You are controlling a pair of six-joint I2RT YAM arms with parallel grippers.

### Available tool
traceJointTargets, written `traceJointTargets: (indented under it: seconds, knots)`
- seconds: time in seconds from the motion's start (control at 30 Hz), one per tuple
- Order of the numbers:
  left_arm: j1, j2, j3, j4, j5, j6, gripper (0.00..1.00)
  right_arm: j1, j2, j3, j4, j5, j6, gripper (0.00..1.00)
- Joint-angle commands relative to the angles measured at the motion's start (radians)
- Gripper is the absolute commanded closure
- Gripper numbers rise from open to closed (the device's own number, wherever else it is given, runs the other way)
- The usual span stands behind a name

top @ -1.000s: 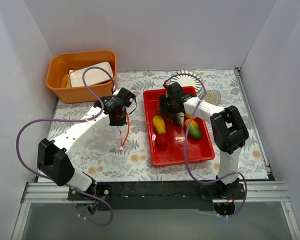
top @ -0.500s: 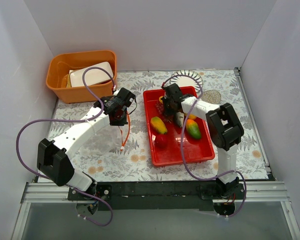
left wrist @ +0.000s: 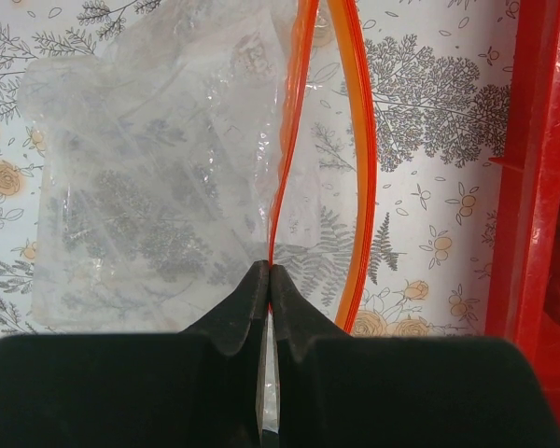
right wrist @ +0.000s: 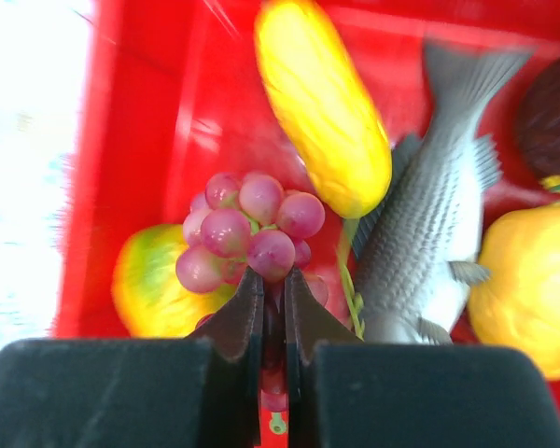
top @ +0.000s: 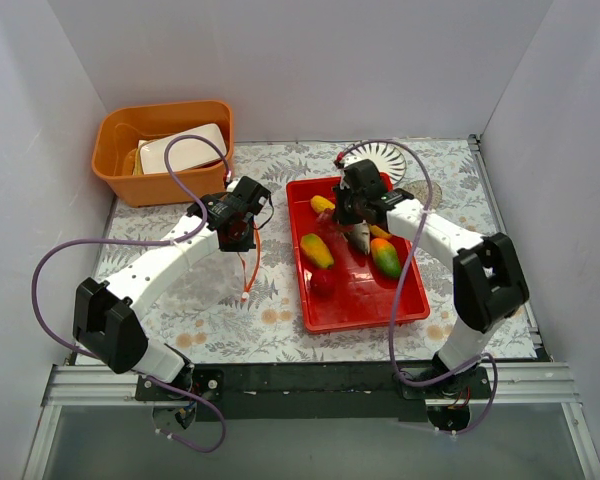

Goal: Place the food in the zip-top bag and seal the zipper
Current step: Pick up the fake fruit from the bin.

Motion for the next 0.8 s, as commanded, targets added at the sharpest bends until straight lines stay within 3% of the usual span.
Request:
traceJointTargets:
  seconds: [0.0,0.47,0.77]
  knots:
    - [0.005,-0.055,-0.009,0.023,-0.001,0.001,1.00,0.003,-0.121,0.001,0.022,-0.031,0.019,0.99]
    - [0.005,-0.080,-0.022,0.068,0.005,-0.014,1.00,0.064,-0.291,-0.084,0.135,-0.269,0.155,0.99]
    - [0.005,-0.106,-0.019,0.095,0.059,-0.010,1.00,0.161,-0.243,-0.076,0.269,-0.364,0.240,0.97]
